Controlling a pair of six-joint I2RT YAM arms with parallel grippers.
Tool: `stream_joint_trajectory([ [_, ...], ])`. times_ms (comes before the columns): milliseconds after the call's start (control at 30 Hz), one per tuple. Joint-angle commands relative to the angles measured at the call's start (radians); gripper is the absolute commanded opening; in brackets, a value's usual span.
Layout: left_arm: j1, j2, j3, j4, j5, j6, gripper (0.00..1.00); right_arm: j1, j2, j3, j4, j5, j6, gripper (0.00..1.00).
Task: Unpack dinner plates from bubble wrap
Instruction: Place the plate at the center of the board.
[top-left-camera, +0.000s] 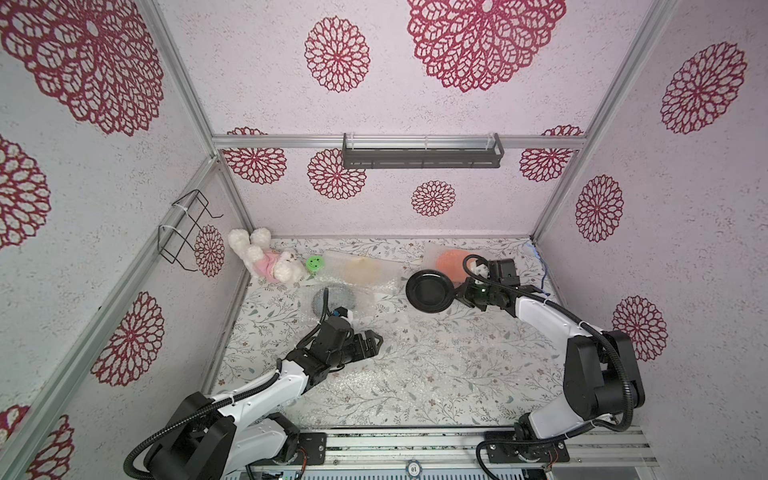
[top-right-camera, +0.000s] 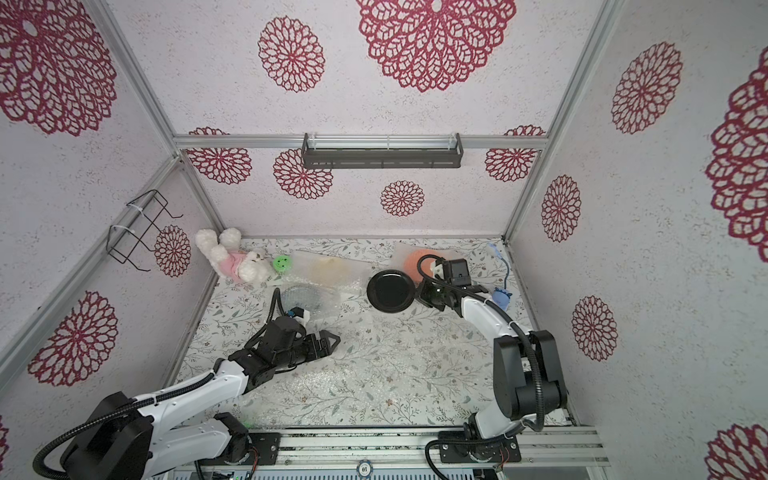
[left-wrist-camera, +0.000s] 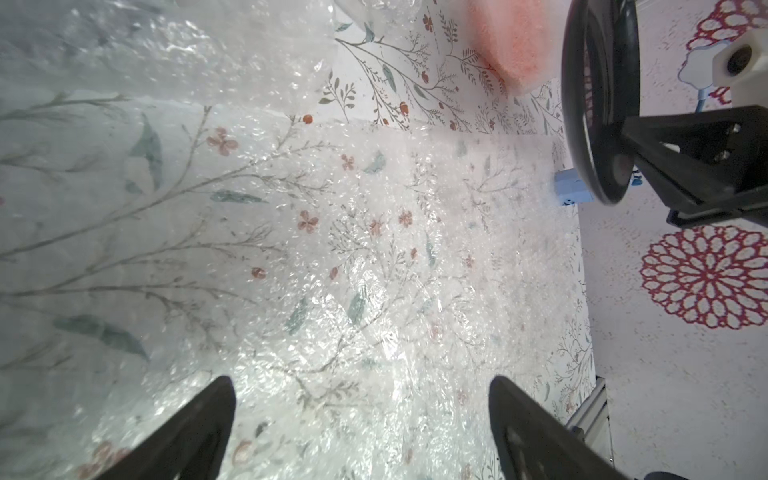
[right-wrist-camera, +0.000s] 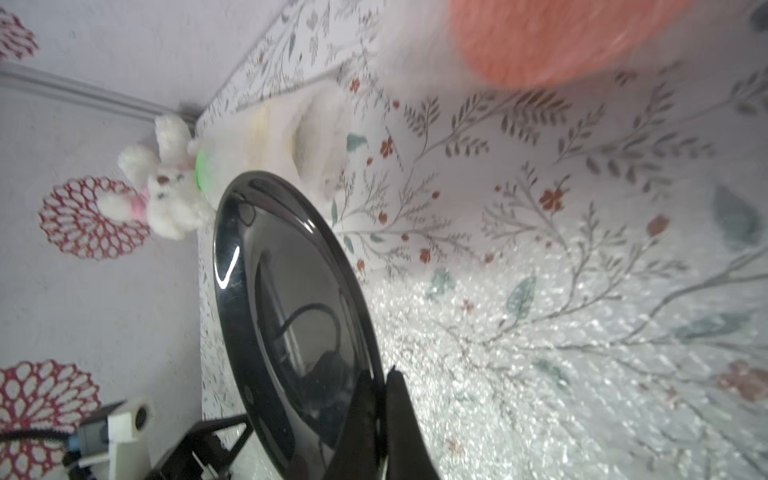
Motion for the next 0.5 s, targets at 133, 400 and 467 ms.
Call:
stream_joint_trajectory([
  [133,0.016,-0.019,0.056,0.024,0.023,-0.009,0.97,-0.009,0.233,0.306,0.02,0.112,0.187,0.0],
  [400,0.017,0.025,0.096,0.041,0.046,-0.017,0.97,0.03,0.521,0.654,-0.008,0.214,0.259,0.0],
  [467,0.017,0.031,0.098,0.048,0.051,-0.019,0.97,0.043,0.577,0.715,0.007,0.216,0.263,0.0],
])
